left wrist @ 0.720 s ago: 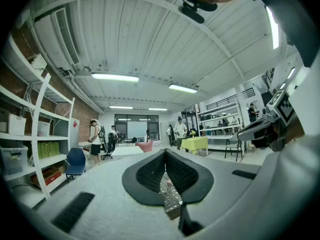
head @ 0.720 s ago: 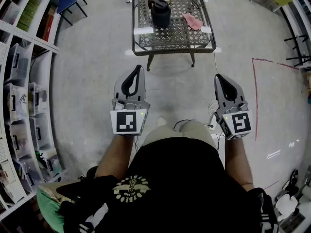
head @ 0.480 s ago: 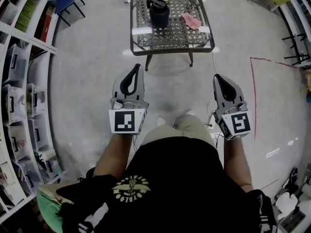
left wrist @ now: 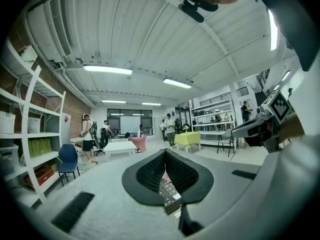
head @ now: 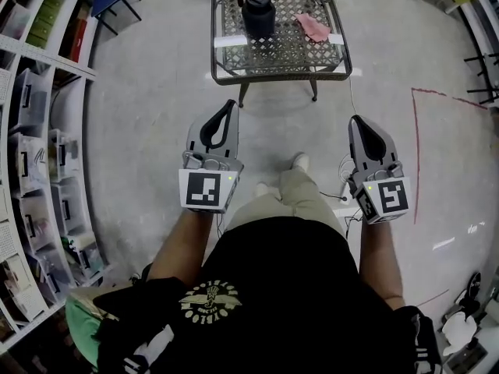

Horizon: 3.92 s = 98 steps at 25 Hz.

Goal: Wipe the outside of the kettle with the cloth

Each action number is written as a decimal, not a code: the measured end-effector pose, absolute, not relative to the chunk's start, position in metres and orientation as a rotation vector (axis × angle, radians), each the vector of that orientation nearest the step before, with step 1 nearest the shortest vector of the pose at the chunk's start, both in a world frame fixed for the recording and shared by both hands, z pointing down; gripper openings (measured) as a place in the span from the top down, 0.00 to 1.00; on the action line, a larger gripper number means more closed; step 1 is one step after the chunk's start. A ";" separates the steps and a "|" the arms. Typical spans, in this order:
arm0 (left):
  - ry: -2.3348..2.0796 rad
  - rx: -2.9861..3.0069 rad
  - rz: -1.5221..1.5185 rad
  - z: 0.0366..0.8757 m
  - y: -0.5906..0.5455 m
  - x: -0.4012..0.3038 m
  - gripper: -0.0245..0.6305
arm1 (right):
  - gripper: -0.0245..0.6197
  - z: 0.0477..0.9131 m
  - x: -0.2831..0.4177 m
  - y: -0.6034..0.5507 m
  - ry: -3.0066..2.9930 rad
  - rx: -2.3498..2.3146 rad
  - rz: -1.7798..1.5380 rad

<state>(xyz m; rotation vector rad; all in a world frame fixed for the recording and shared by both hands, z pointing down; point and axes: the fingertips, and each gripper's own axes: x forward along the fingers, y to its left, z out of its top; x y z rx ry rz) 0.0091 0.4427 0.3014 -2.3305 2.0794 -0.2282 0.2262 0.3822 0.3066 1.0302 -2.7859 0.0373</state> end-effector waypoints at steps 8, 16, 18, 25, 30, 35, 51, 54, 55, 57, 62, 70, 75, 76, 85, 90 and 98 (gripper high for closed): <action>2.111 -2.336 -0.238 0.310 0.396 0.022 0.95 | 0.95 0.328 0.240 0.330 -2.782 0.993 0.107; 2.171 -2.329 -0.232 0.325 0.356 0.025 0.95 | 0.95 0.342 0.235 0.286 -2.785 0.906 0.143; 2.182 -2.334 -0.236 0.331 0.347 0.027 0.95 | 0.95 0.345 0.234 0.276 -2.785 0.884 0.145; 2.191 -2.338 -0.255 0.332 0.309 0.040 0.95 | 0.95 0.348 0.242 0.237 -2.787 0.852 0.170; 2.184 -2.335 -0.231 0.329 0.285 0.043 0.95 | 0.95 0.344 0.249 0.211 -2.798 0.869 0.159; 2.184 -2.326 -0.241 0.331 0.268 0.049 0.95 | 0.95 0.350 0.251 0.199 -2.807 0.841 0.168; 2.329 -2.146 -0.215 0.302 0.248 0.035 0.95 | 0.95 0.328 0.230 0.156 -2.921 0.647 0.145; 2.327 -2.141 -0.228 0.299 0.246 0.039 0.95 | 0.95 0.326 0.229 0.150 -2.931 0.634 0.165; 2.330 -2.138 -0.233 0.299 0.247 0.038 0.95 | 0.95 0.326 0.229 0.149 -2.931 0.630 0.171; 2.341 -2.127 -0.239 0.298 0.246 0.033 0.95 | 0.95 0.328 0.225 0.144 -2.927 0.624 0.175; 2.358 -2.105 -0.251 0.302 0.242 0.012 0.95 | 0.95 0.332 0.209 0.133 -2.911 0.648 0.132; 2.291 -2.164 -0.244 0.295 0.201 -0.021 0.95 | 0.95 0.319 0.179 0.105 -2.917 0.719 0.118; 2.248 -2.200 -0.210 0.292 0.173 -0.045 0.95 | 0.95 0.322 0.152 0.084 -2.901 0.754 0.122; 2.238 -2.216 -0.210 0.295 0.169 -0.048 0.95 | 0.95 0.325 0.148 0.081 -2.893 0.760 0.126; 2.165 -2.307 -0.218 0.301 0.128 -0.085 0.95 | 0.95 0.327 0.118 0.060 -2.816 0.848 0.166; 2.112 -2.359 -0.164 0.299 0.106 -0.100 0.95 | 0.95 0.324 0.109 0.047 -2.777 0.920 0.136; 2.055 -2.455 -0.164 0.315 0.081 -0.138 0.95 | 0.95 0.315 0.073 0.036 -2.728 0.983 0.111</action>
